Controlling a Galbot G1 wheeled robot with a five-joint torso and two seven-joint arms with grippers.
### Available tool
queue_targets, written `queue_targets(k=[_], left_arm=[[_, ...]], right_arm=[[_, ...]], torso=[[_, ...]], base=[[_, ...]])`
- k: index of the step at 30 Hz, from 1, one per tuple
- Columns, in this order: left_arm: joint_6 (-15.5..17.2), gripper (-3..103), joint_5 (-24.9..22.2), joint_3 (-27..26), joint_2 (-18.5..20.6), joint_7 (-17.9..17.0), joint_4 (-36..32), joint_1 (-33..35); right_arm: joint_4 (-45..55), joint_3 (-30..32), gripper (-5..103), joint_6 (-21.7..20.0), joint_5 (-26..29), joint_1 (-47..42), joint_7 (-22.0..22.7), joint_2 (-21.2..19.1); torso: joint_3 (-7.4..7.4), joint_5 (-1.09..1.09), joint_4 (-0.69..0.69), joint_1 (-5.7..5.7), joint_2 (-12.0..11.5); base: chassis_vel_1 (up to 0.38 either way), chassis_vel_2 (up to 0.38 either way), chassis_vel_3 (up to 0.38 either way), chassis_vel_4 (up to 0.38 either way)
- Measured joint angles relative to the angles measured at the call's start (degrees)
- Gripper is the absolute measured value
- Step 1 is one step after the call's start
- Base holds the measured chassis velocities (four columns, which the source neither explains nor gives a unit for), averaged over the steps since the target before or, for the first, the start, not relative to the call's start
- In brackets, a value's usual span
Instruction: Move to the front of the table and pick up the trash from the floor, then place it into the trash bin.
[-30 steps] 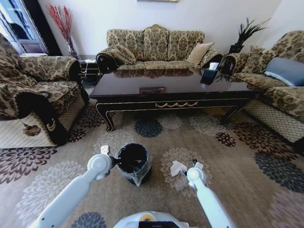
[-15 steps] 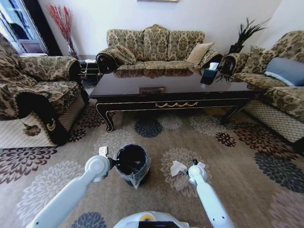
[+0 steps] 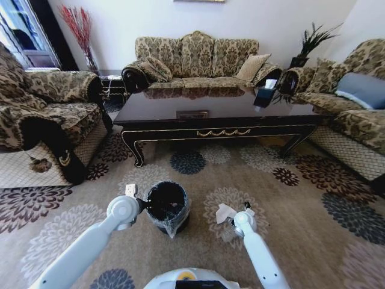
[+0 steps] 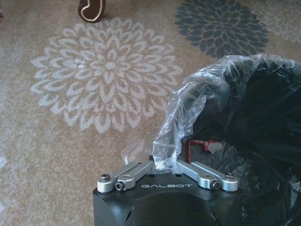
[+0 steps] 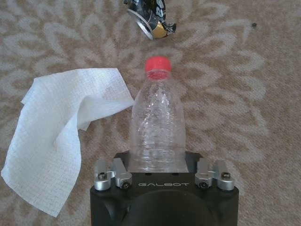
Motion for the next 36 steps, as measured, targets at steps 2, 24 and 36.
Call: queue_targets(k=[2, 24, 36], left_arm=[[0.0, 0, 0.0, 0.0, -0.4, 0.0, 0.0, 0.0], [0.0, 0, -0.1, 2.2, -2.0, -0.1, -0.2, -1.8], [0.0, 0, -1.6, 10.1, -4.3, -1.4, 1.6, -10.9]], right_arm=[[0.6, 0.1, 58, 0.0, 0.5, -0.1, 0.0, 0.0], [18.2, 4.1, 24, 0.3, 1.2, -10.0, 0.3, -3.8], [37.5, 4.7, 24, 14.1, -14.3, -20.0, -19.7, -6.9]], torso=[[0.00, -0.01, 0.00, 0.00, 0.0], [0.00, -0.01, -0.01, 0.00, 0.0], [0.00, 0.01, -0.01, 0.00, 0.0]], base=[[0.000, 0.000, 0.000, 0.000], [0.000, 0.000, 0.000, 0.000], [0.000, 0.000, 0.000, 0.000]])
